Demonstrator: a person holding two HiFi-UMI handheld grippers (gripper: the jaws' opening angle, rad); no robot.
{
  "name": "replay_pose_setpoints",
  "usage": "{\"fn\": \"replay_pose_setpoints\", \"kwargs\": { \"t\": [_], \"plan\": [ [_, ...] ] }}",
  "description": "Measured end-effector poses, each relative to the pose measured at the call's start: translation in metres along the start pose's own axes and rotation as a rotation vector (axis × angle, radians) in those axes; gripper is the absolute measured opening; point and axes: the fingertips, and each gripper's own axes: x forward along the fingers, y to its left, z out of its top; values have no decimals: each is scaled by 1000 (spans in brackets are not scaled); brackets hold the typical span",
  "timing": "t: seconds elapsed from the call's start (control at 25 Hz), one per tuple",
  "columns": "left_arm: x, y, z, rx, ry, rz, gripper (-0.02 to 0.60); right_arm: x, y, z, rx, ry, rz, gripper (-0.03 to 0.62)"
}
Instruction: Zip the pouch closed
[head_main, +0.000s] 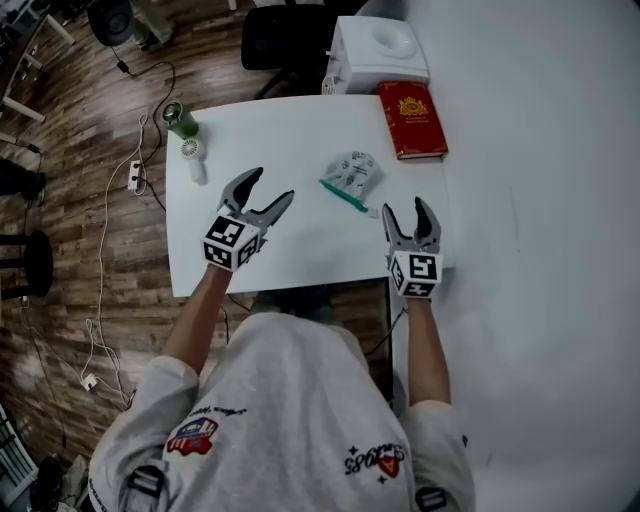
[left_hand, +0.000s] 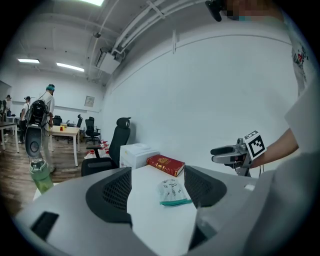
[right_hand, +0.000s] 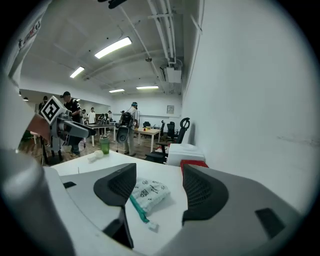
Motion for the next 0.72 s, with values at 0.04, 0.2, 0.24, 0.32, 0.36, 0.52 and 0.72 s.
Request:
{"fn": "replay_pose_setpoints", "kwargs": {
  "t": [0.04,0.2,0.24,0.32,0.36,0.52,0.72],
  "plan": [
    [3,1,-3,-5,5,0,321,2,-1,-10,-8,21,5,285],
    [13,8,-13,-25,21,14,321,13,-2,-44,-50,89,32,258],
    [15,10,-14,-32,24,20,321,15,-2,-52,-61,106,41,258],
    [18,13,-16,-42,29,28,321,19,0,-66,-74,144,63,258],
    [19,13,-17,-45,32,30,321,20,1,-72,-79,165,76,255],
    [25,20,-20,-55,43,44,321,31,4,-96,-113,234,132,245],
    [28,29,-21,-63,52,73,321,41,8,-135,-200,355,236,218]
  ]
}}
